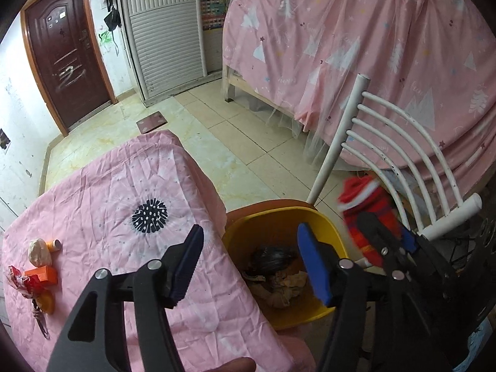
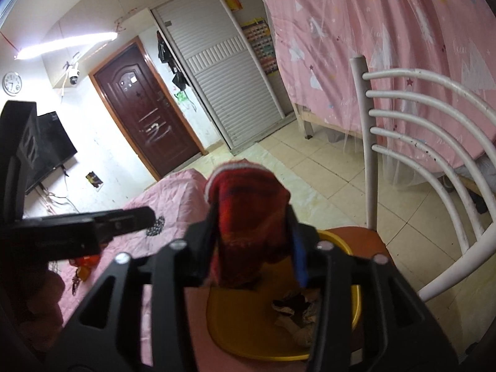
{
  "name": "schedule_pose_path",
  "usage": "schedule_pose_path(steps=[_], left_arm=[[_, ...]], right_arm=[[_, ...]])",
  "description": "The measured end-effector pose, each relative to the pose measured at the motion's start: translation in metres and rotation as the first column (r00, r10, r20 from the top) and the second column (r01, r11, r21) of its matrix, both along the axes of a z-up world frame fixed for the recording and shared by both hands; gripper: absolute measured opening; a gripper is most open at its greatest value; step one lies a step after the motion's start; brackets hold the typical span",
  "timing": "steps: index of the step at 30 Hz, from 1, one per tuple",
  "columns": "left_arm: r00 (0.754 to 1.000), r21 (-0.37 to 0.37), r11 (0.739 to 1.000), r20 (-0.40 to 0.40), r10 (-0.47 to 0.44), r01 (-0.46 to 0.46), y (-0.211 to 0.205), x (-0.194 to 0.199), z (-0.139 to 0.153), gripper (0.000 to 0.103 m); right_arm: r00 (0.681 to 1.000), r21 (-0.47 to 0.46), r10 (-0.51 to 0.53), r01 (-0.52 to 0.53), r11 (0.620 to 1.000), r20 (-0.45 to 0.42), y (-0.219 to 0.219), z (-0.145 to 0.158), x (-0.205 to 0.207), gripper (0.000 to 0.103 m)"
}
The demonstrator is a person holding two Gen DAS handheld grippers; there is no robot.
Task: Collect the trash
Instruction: 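Open both grippers to drop the items into the yellow bin, then move both grippers back over the bed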
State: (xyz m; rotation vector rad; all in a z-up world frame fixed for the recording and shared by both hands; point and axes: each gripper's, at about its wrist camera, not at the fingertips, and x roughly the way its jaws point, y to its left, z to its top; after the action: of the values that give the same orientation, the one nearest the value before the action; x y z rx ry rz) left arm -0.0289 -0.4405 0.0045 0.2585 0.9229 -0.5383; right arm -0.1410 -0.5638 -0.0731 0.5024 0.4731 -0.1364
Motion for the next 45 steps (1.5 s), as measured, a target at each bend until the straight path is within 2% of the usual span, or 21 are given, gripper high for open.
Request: schedule_pose_path(steps=[4,12,15,17,24,30,36,40,45], left_arm=[[1.0,0.001,1.0,-0.009,0.007,-0.007,0.002,0.001,0.0,0.058],[1.0,-0.028,0.999,0.008,0.024,-0.023,0.017,0.003,0.012,0.061],[0.999,-0.043,0.999,0.013,0.03,-0.029,0.026,0.004,0.018,0.061],[0.999,-0.057,0.998,0.017,0.038,-0.037,0.035,0.005,0.022,0.062],[0.996,-0.097,0.992,0.03,0.081,-0.078,0.071,0.012,0.035,0.062],[0.987,-0.115,0.983,0.044,0.152,-0.146,0.118,0.026,0.045,0.062],[0.965,-0.15,0.956,0.046,0.26,-0.25,0.179,0.042,0.053,0.063],[0.938,-0.162,0.93,0.053,0.342,-0.33,0.221,0.053,0.055,0.063],[0.914,-0.178,0.904,0.05,0.403,-0.389,0.263,0.058,0.056,0.066]], right_arm=[[1.0,0.007,0.015,-0.015,1.0,-0.013,0.002,-0.005,0.006,0.051],[0.999,-0.008,0.034,-0.034,0.999,-0.023,0.012,-0.002,0.01,0.053],[0.999,-0.019,0.041,-0.041,0.999,-0.025,0.018,0.001,0.012,0.061],[0.998,-0.031,0.05,-0.051,0.998,-0.027,0.026,0.004,0.013,0.065],[0.995,-0.067,0.097,-0.099,0.993,-0.039,0.052,0.016,0.027,0.066],[0.986,-0.101,0.158,-0.162,0.982,-0.054,0.086,0.024,0.045,0.068],[0.971,-0.129,0.227,-0.234,0.964,-0.07,0.123,0.031,0.067,0.071],[0.957,-0.148,0.278,-0.287,0.946,-0.082,0.152,0.035,0.08,0.071],[0.939,-0.167,0.33,-0.342,0.925,-0.099,0.184,0.037,0.095,0.072]])
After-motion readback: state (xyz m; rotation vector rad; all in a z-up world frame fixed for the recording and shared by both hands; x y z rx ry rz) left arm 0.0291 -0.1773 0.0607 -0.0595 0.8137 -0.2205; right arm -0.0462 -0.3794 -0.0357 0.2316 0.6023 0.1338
